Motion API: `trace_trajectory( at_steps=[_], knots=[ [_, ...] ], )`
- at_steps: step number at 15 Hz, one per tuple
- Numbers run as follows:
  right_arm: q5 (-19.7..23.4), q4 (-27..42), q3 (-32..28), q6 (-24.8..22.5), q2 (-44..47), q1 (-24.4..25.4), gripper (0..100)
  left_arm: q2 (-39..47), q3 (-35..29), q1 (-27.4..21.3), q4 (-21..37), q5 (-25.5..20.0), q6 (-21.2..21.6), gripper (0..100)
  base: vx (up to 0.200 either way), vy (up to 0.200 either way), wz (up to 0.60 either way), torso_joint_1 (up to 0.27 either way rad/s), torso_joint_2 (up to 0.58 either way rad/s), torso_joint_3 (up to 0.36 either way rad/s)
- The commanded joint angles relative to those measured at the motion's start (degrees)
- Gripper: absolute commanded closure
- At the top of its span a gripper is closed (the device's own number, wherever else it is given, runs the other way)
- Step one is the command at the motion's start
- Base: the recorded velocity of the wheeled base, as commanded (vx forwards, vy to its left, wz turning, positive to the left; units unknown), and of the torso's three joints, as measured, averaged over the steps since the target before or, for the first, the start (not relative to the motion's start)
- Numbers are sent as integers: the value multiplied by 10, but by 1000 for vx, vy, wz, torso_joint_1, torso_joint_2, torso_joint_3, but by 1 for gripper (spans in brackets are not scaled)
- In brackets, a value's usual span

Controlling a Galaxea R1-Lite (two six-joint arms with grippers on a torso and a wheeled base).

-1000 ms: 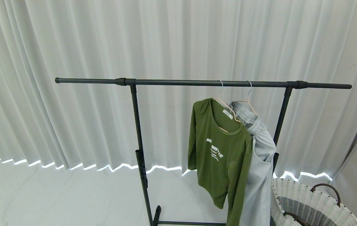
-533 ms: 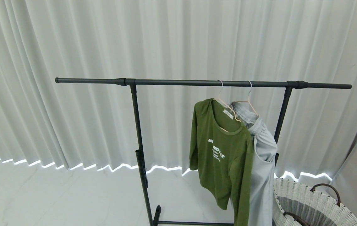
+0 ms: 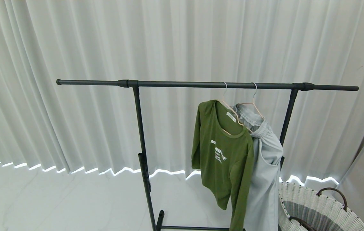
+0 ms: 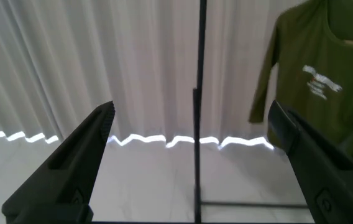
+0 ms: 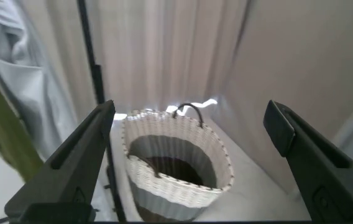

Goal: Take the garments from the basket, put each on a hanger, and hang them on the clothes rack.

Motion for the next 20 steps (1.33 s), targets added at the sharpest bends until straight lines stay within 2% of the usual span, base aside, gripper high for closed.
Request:
trace_trajectory(
  at_steps=[1, 5, 6, 10, 12, 20],
  knots=[
    [22, -1, 2, 3, 3, -1, 0, -2, 0, 1, 0, 0, 2, 0, 0, 0, 0, 0, 0, 0],
    [142, 16, 2, 9, 3, 0, 0, -3, 0, 1, 0, 0, -4, 0, 0, 0, 0, 0, 0, 0],
    [152, 35, 2, 11, 3, 0, 0, -3, 0, 1, 0, 0, -4, 0, 0, 0, 0, 0, 0, 0],
    [152, 32, 2, 25, -47, 46, 0, -3, 0, 1, 0, 0, -6, 0, 0, 0, 0, 0, 0, 0],
    [148, 33, 2, 41, -51, 45, 0, -3, 0, 1, 0, 0, -7, 0, 0, 0, 0, 0, 0, 0],
    [148, 33, 2, 42, -51, 45, 0, -3, 0, 1, 0, 0, -7, 0, 0, 0, 0, 0, 0, 0]
  ],
)
